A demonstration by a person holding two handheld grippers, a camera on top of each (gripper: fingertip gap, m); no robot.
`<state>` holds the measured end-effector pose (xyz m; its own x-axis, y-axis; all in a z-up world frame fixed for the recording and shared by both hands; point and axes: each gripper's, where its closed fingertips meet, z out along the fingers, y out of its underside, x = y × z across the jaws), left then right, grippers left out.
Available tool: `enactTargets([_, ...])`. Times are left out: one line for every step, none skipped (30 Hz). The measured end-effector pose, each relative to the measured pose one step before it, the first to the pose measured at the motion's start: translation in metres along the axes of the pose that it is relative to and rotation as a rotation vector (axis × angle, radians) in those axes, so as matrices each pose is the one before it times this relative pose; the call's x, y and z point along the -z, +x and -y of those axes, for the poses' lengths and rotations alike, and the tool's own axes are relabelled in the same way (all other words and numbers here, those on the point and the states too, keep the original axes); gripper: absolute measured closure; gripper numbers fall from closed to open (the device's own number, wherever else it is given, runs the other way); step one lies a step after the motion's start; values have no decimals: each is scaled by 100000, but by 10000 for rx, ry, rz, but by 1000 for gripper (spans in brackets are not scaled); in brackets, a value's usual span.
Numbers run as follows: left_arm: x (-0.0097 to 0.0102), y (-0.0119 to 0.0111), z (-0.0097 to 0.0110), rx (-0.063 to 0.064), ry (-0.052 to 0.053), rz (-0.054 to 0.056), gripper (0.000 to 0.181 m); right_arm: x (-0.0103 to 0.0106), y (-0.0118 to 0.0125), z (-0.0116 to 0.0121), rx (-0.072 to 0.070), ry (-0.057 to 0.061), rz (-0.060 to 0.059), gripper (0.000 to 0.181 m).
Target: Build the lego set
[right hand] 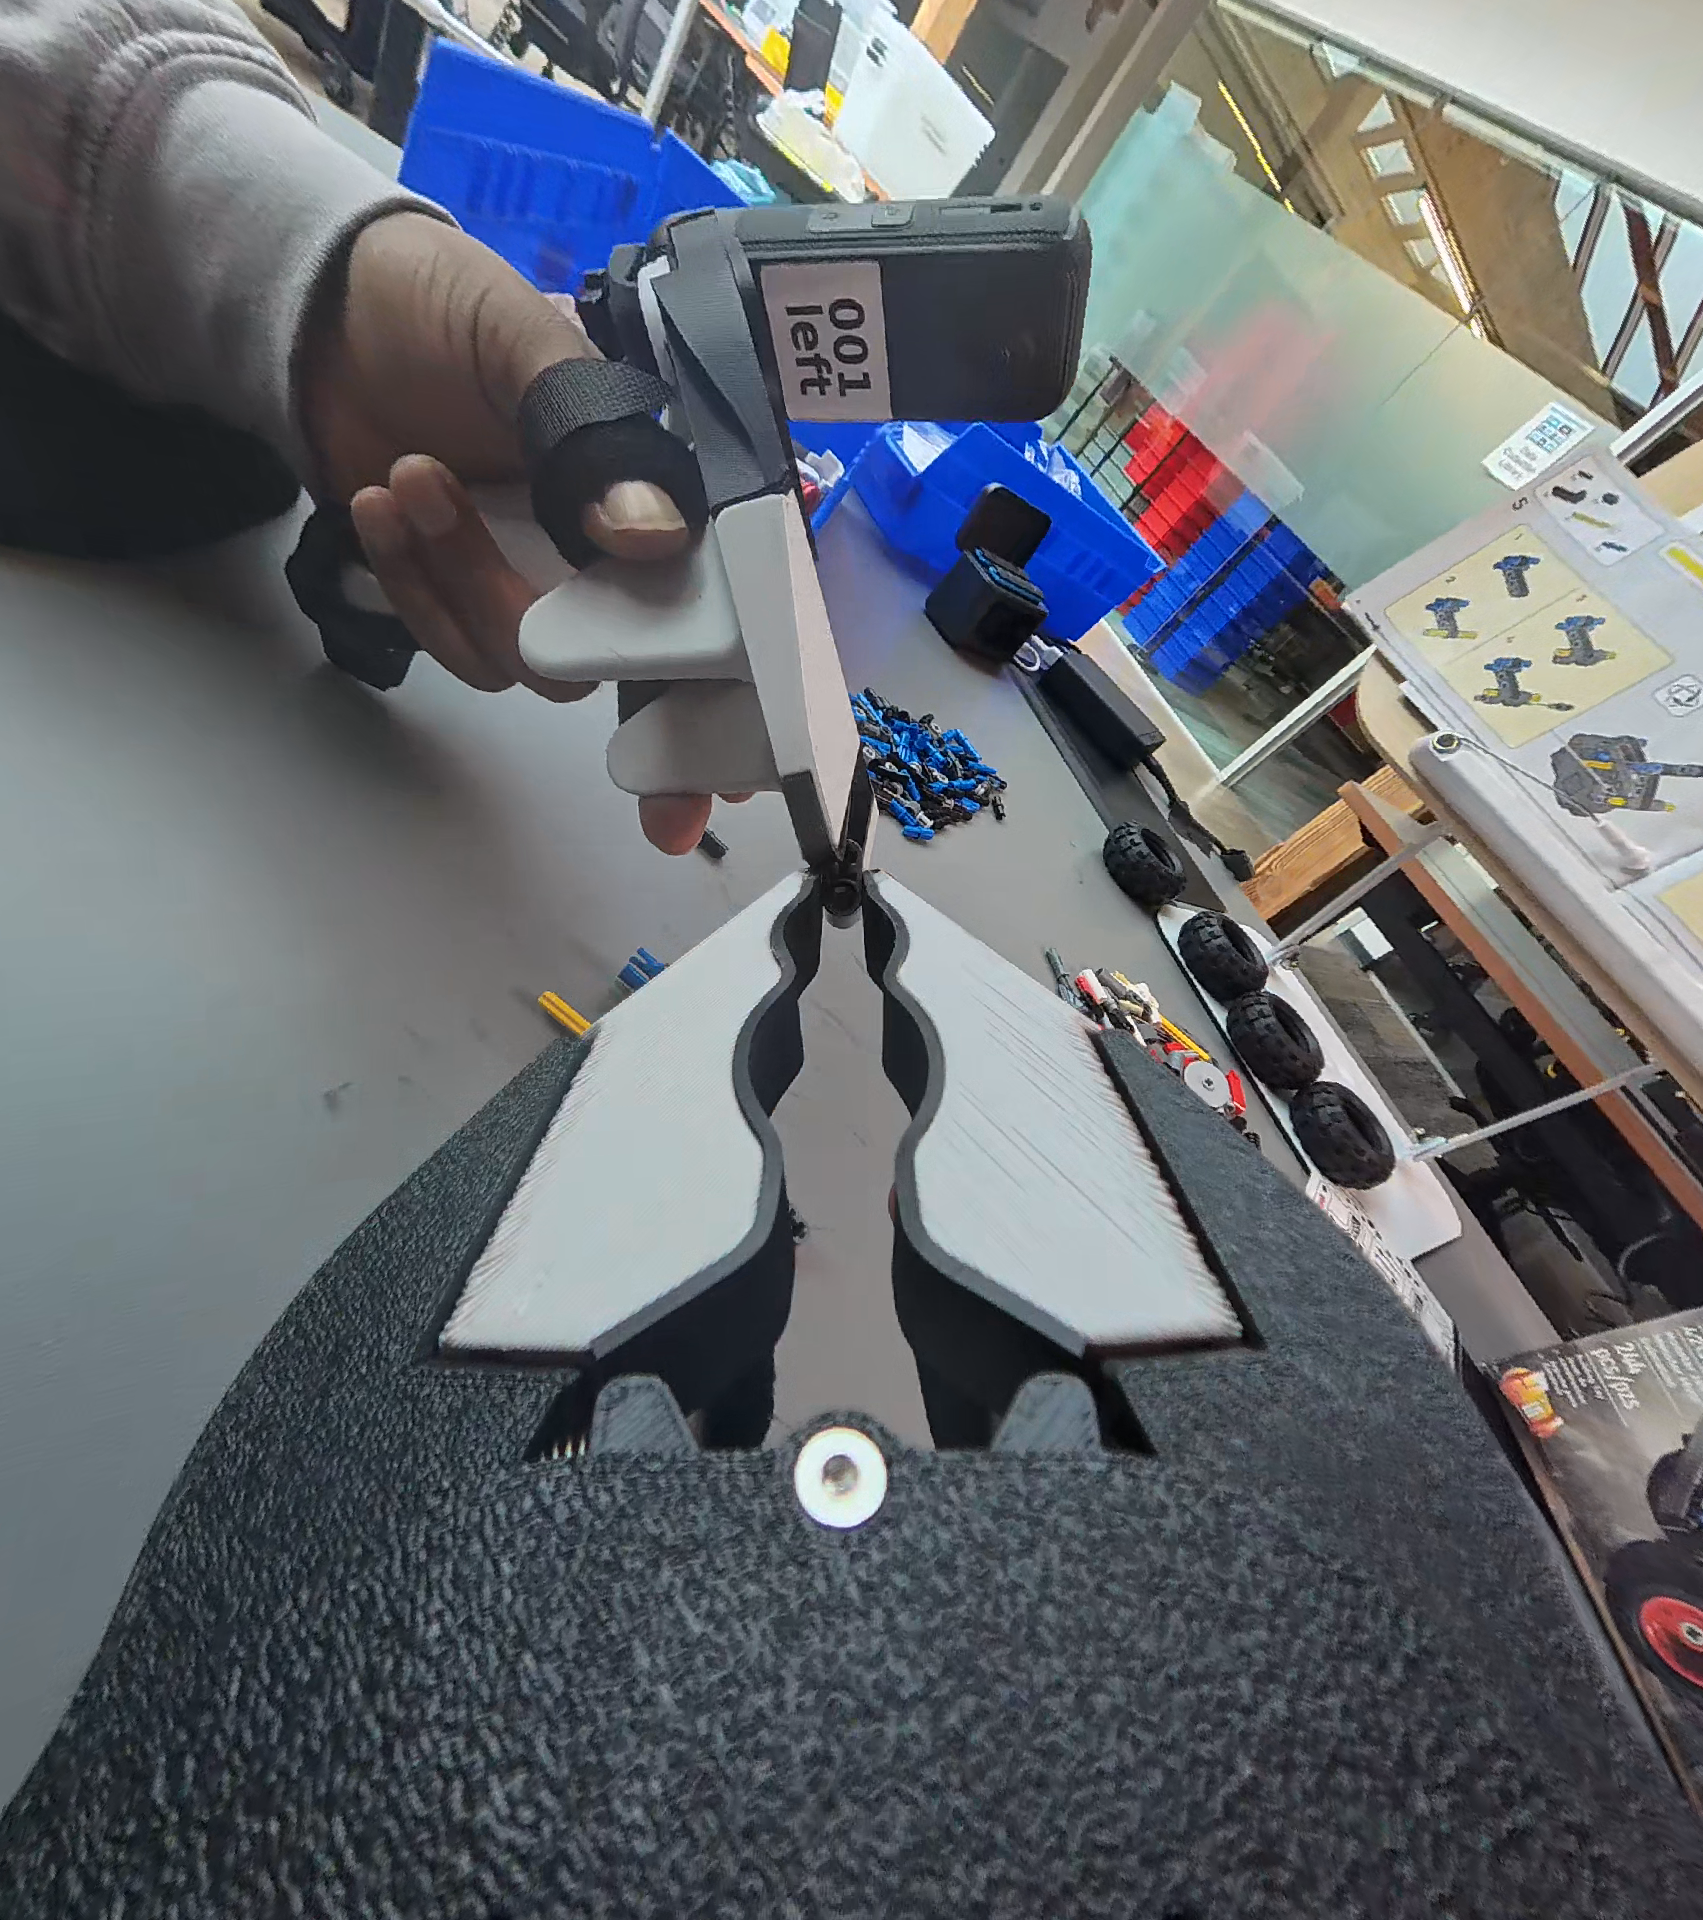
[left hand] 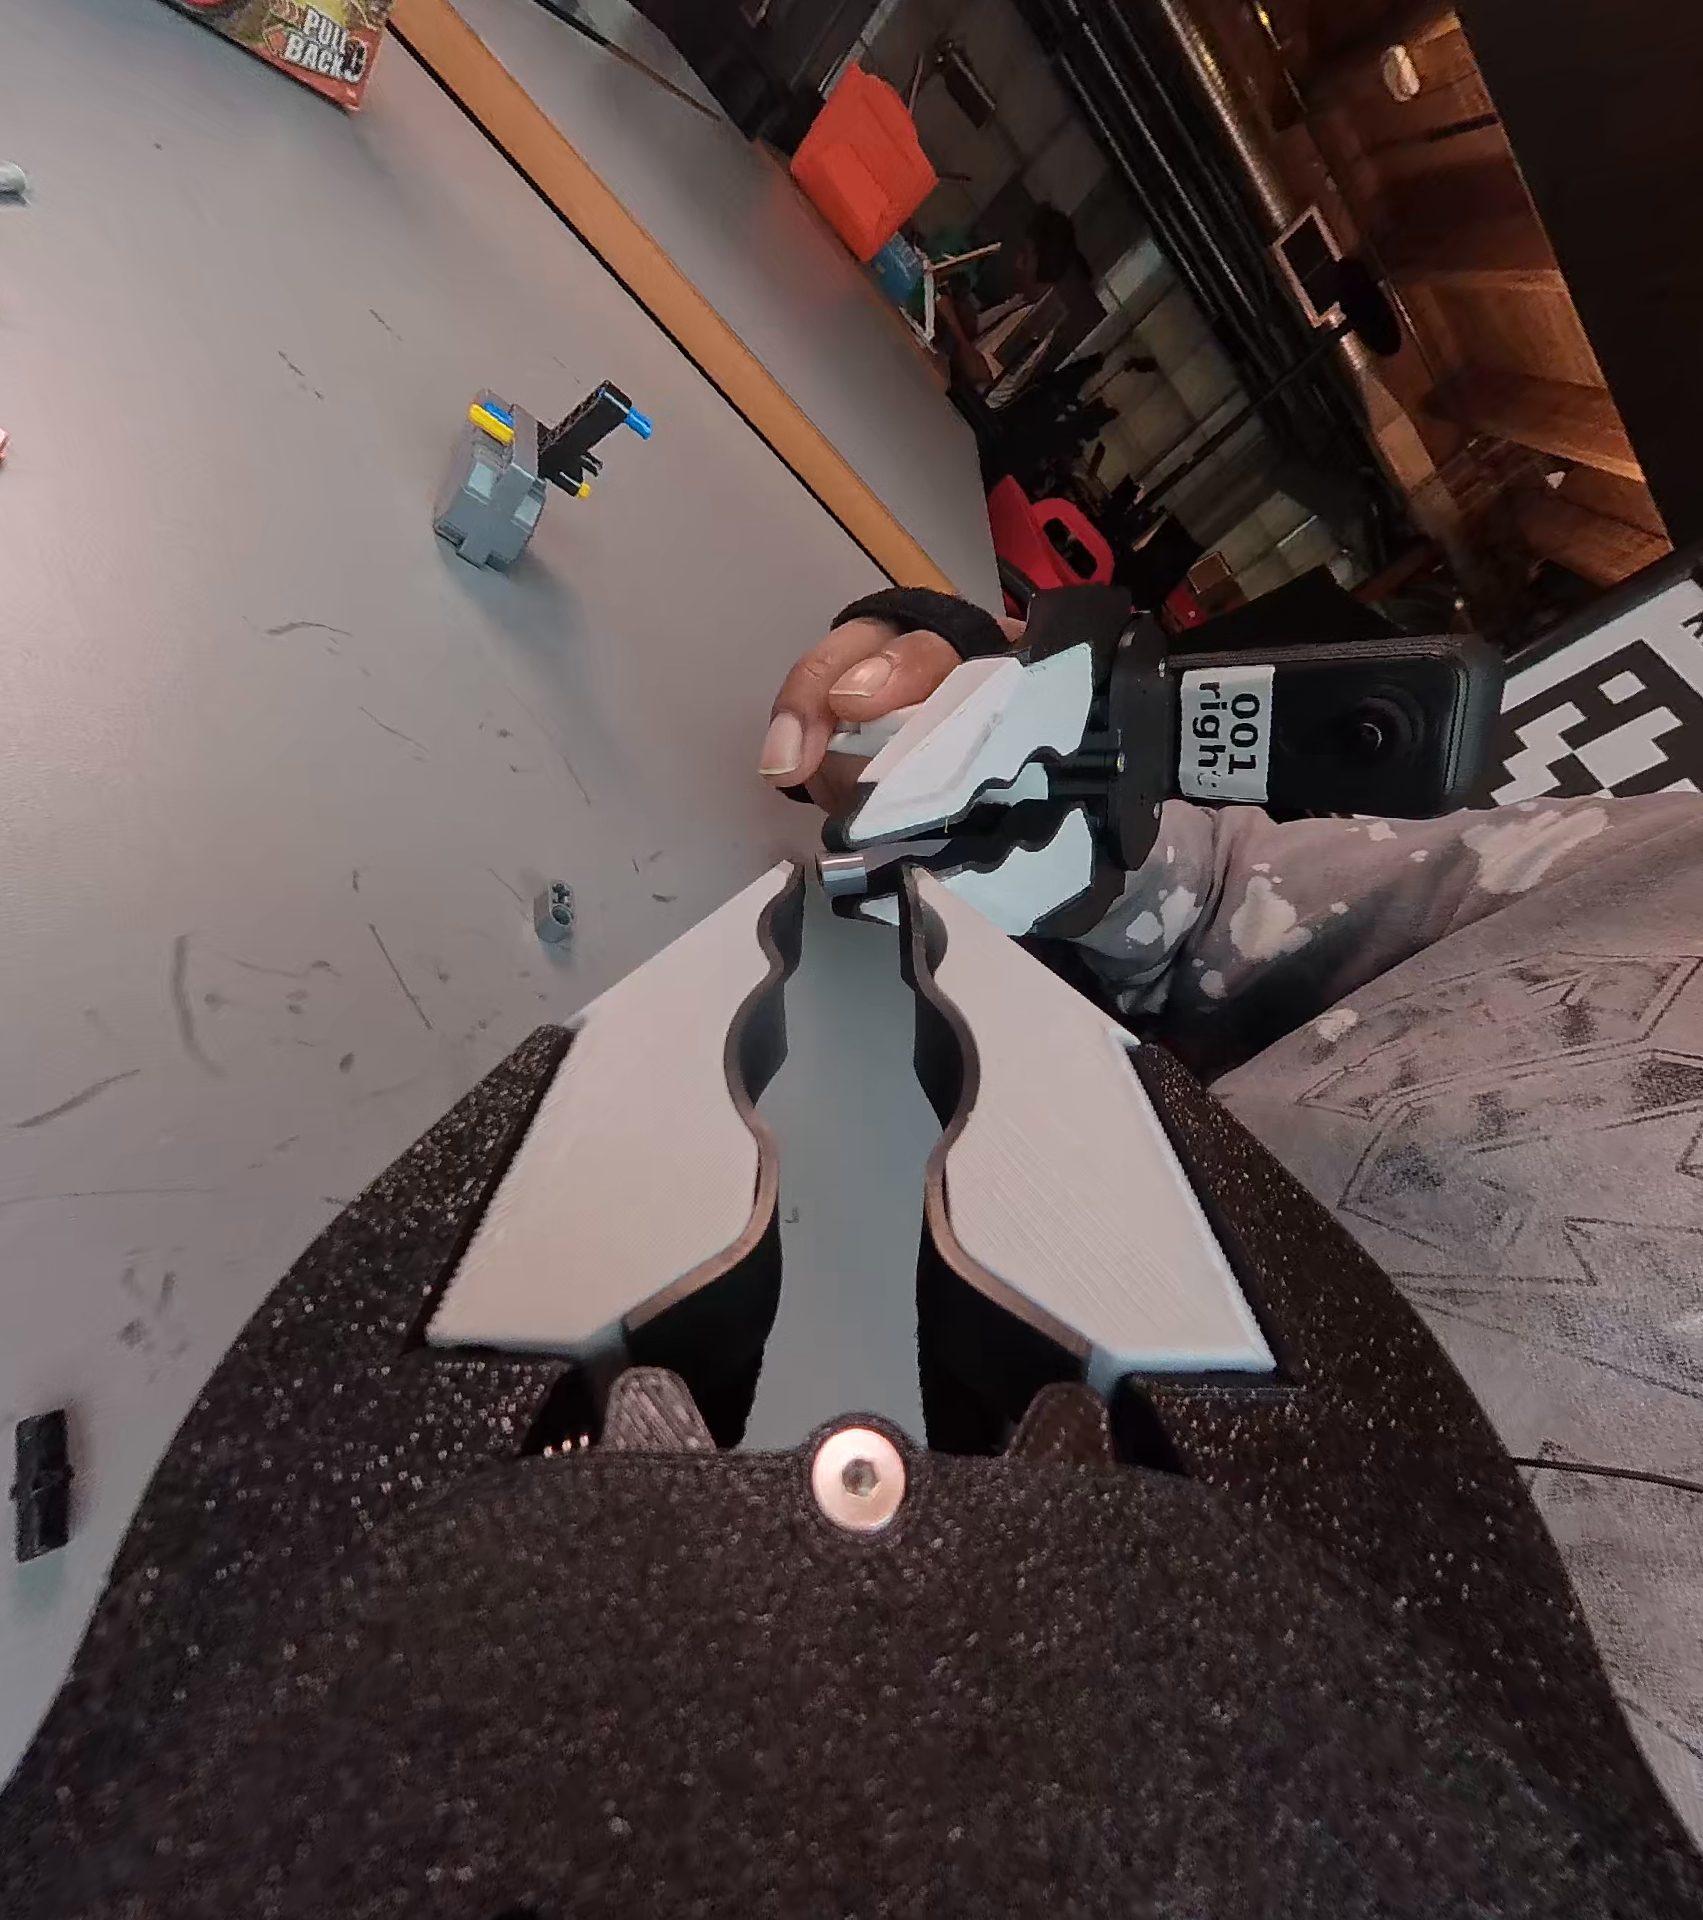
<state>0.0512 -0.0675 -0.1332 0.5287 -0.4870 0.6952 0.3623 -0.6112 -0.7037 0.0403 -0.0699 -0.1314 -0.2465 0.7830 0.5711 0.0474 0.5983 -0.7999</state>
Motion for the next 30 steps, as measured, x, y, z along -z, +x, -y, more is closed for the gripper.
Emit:
enactTargets([-52, -75, -84, -82, -64, 75, 164, -44, -29, -77, 56, -49, -25, 174])
enactTargets([-45, -13, -11, -108, -39, 60, 167, -19, -13, -77, 61, -51, -28, 174])
enactTargets([-22, -2, 35, -111, -15, 68, 167, -9, 61, -85, 100, -56, -73, 174])
enactTargets([-16, -4, 45, -110, -10, 78, 167, 13, 72, -14, 134, -19, -79, 174])
enactTargets([11, 27, -2, -97, -32, 52, 167, 12, 26, 25, 134, -2, -50, 174])
enactTargets([23, 16, -55, -74, -58, 33, 168, 5, -46, 16, 93, -7, 10, 174])
enactTargets([35, 7, -48, -52, -40, 27, 169, 8, -47, -4, 61, -12, -4, 174])
enactTargets([47, -31, -22, -66, -18, 47, 171, -14, -12, -32, 63, -17, -38, 174])
enactTargets([30, -37, -35, -107, -30, 55, 171, -7, -8, -46, 61, -3, -17, 174])
enactTargets([14, 11, -14, -128, -22, 41, 171, -1, -28, 20, -9, 30, 18, 173])
enactTargets([28, 48, 28, -119, 9, 13, 172, 18, 15, 38, -76, 48, 22, 174])
enactTargets([23, 78, 27, -100, 13, -15, 172, 44, 24, 80, -95, 71, 35, 174])
enactTargets([28, 74, 21, -86, -2, -18, 172, 69, 24, 83, -88, 67, 40, 174])
enactTargets([23, 48, -17, -72, -22, -13, 172, 63, 5, 36, -69, 49, 41, 173])
enactTargets([32, 44, -23, -50, -19, -16, 172, 61, -24, 21, -57, 48, 59, 173])
enactTargets([42, 28, -10, -7, 0, -25, 172, 87, 13, 21, -47, 49, 23, 173])
enactTargets([59, -3, 13, 38, 14, -26, 172, 101, 51, 12, -26, 43, 5, 174])
enactTargets([77, -49, 24, 49, 25, -14, 172, 102, 70, 11, -21, 42, -6, 174])
enactTargets([87, -66, 21, 48, 20, -19, 173, 94, 97, -5, -46, 36, -14, 175])
enactTargets([74, -23, 14, 52, 19, -39, 173, 112, 118, 37, -75, 52, -19, 178])
enactTargets([43, -3, 31, 58, 39, -45, 173, 102, 112, 115, -75, 85, -9, 181])
enactTargets([11, 27, 58, 54, 49, -52, 173, 80, 113, 141, -72, 80, -23, 181])
enactTargets([6, 79, 64, 39, 50, -75, 173, 54, 71, 97, -72, 54, 0, 181])
enactTargets([23, 103, 97, 22, 63, -71, 173, 34, -14, 67, -83, 48, 47, 181])
enactTargets([18, 43, 88, 5, 58, -33, 173, 27, -38, 51, -124, 50, 52, 181])
enactTargets([48, -24, 100, -19, 60, 12, 173, 49, 108, 108, -218, 100, -27, 181])
enactTargets([80, -56, 130, -44, 84, 30, 173, 103, 208, 215, -351, 171, -15, 178])
enactTargets([110, 18, 196, -80, 128, 4, 173, 119, 265, 212, -526, 161, 30, 175])
enactTargets([136, 141, 304, -164, 183, -42, 173, 100, 260, 162, -691, 121, 95, 171])
enactTargets([138, 208, 344, -264, 194, -36, 173, 52, 177, 159, -801, 103, 176, 165])
